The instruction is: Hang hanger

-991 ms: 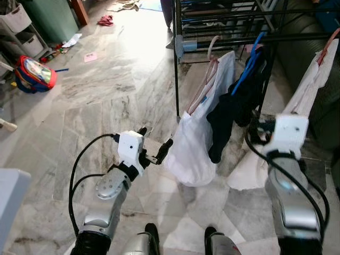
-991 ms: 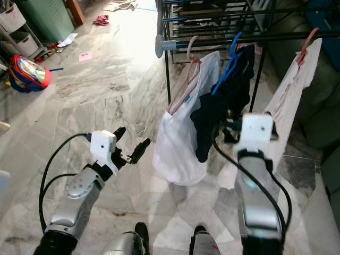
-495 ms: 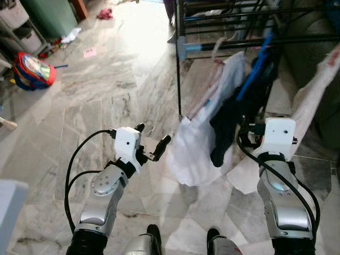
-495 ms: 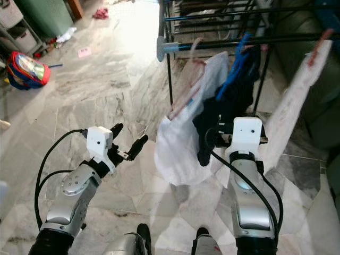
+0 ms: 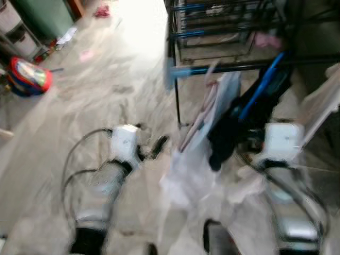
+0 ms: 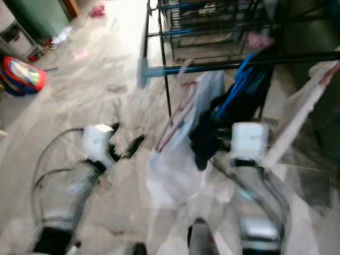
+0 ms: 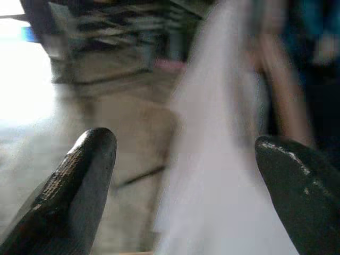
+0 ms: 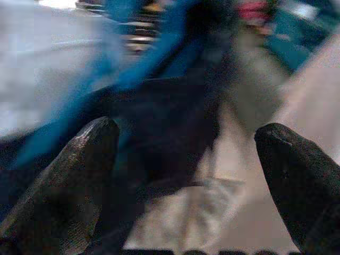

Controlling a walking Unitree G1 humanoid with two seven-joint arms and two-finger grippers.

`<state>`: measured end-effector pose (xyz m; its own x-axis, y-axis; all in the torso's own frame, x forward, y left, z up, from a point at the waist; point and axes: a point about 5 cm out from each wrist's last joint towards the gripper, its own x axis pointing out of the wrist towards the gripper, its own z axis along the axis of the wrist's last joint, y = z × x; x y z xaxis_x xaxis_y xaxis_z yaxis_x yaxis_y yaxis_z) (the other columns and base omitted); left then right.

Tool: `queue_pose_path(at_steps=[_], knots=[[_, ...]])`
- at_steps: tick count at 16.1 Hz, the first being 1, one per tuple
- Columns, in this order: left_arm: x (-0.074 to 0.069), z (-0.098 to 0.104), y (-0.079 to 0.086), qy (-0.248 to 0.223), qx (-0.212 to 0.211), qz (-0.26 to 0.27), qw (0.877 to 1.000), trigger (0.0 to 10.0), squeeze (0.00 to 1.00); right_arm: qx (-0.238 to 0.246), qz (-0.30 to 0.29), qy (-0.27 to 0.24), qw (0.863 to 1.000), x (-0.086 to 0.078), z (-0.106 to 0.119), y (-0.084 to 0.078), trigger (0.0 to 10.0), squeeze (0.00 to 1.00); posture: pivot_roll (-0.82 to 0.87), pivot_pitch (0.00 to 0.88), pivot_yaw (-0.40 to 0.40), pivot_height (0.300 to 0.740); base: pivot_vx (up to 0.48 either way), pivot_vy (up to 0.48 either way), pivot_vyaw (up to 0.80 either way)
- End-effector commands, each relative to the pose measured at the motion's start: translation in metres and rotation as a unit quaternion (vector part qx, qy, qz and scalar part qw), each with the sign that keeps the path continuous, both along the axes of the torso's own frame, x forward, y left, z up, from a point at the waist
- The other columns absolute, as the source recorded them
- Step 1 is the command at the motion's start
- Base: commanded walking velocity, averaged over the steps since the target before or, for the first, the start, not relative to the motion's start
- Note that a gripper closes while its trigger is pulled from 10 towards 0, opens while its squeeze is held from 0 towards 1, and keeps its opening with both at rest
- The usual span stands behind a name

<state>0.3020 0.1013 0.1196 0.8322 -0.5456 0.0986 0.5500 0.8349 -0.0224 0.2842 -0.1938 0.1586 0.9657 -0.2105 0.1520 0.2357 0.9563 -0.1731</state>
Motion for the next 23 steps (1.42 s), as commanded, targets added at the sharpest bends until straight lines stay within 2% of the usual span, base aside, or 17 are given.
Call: queue_pose_path(at_steps=[1, 4, 10, 19, 20, 23], knots=[[-0.002, -0.003, 0.014, 0.002, 0.015, 0.016, 1.0, 10.0, 0.0, 0.006, 0.008, -0.001, 1.0, -0.004, 0.0, 0.009, 10.0, 0.0, -0.06, 0.282, 0.126, 0.74, 0.33, 0.0, 0.0], [-0.005, -0.018, 0.025, 0.042, 0.038, 0.067, 0.996, 10.0, 0.0, 0.002, -0.006, 0.012, 1.0, -0.012, -0.006, 0.006, 10.0, 0.0, -0.07, 0.276, 0.124, 0.74, 0.0, 0.0, 0.0], [-0.007, -0.018, 0.028, 0.046, 0.036, 0.054, 0.997, 10.0, 0.0, -0.003, -0.021, 0.006, 1.0, -0.022, -0.005, 0.009, 10.0, 0.0, -0.07, 0.267, 0.117, 0.74, 0.0, 0.0, 0.0], [-0.009, -0.02, 0.023, 0.053, 0.046, 0.039, 0.997, 10.0, 0.0, -0.013, -0.051, 0.015, 0.999, -0.025, -0.007, 0.004, 10.0, 0.0, -0.08, 0.267, 0.121, 0.74, 0.0, 0.306, -0.68], [-0.009, -0.018, 0.023, 0.038, 0.052, 0.034, 0.997, 10.0, 0.0, -0.013, -0.052, 0.015, 0.998, -0.026, -0.007, 0.004, 10.0, 0.0, -0.08, 0.268, 0.122, 0.74, 0.0, 0.0, -0.61], [-0.011, -0.019, 0.022, 0.044, 0.047, 0.028, 0.998, 10.0, 0.0, -0.016, -0.054, 0.013, 0.998, -0.026, -0.007, 0.005, 10.0, 0.0, -0.08, 0.27, 0.124, 0.74, 0.0, 0.0, 0.0]])
